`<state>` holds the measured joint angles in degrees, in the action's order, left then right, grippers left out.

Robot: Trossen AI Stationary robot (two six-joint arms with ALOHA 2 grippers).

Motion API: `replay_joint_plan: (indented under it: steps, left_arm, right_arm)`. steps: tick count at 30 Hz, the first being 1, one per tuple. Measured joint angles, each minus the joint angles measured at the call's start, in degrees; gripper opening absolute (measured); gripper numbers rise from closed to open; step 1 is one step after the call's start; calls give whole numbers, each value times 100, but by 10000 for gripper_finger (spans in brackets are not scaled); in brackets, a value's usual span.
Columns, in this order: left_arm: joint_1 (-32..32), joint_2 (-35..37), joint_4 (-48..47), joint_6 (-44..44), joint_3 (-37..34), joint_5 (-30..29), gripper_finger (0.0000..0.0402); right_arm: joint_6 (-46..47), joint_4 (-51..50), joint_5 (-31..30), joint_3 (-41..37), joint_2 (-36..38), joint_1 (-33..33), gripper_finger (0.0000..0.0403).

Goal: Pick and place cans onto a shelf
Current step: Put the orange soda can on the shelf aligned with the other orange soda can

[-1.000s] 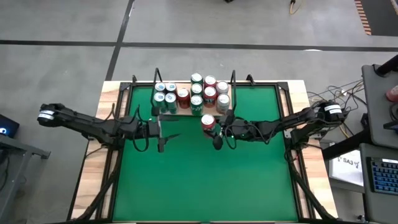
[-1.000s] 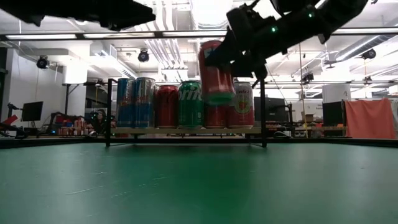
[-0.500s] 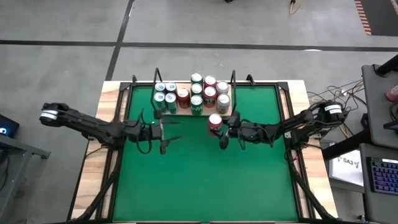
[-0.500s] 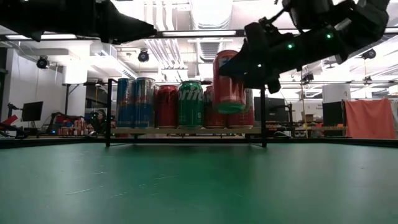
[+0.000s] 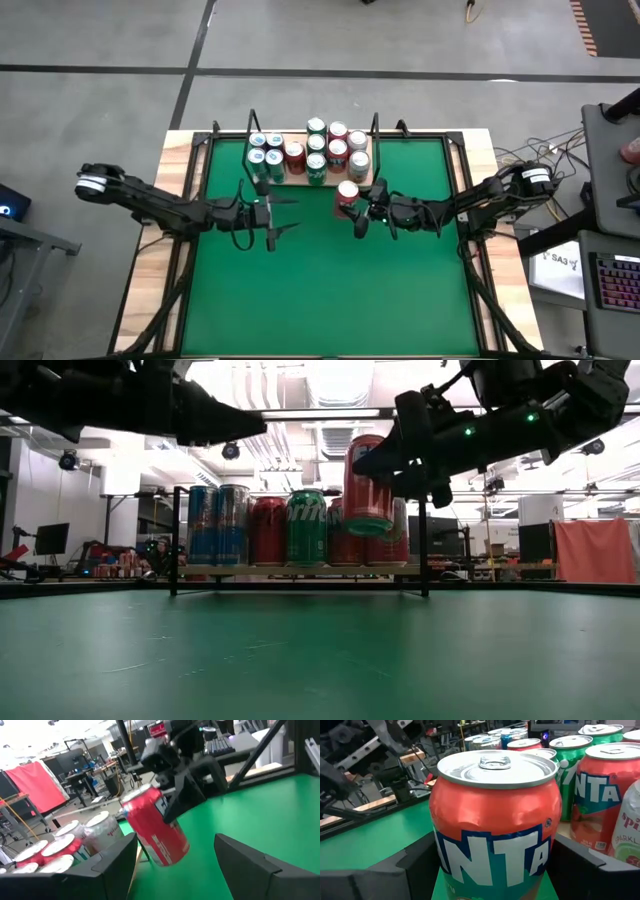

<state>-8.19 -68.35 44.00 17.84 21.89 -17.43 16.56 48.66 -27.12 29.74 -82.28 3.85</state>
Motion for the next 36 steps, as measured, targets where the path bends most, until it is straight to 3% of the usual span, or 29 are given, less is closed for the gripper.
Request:
replay_joint_plan:
  steps: [9,21,29,36]
  left_arm:
    - [2,-541,463,-188,-4,0,248]
    - [2,-983,714,-342,-33,-11,248]
    - [162,-1231,1694,-377,-396,-23,248]
    - [278,-1492,1897,-513,-481,-19,248]
  right_arm:
    - [219,-2,-461,68,-328,193,287]
    - [-118,-8,-992,899,-1196,116,288]
    - [-104,-32,-1323,1126,-1309,-10,288]
    - [-221,-21,-1389,1126,-1334,-125,288]
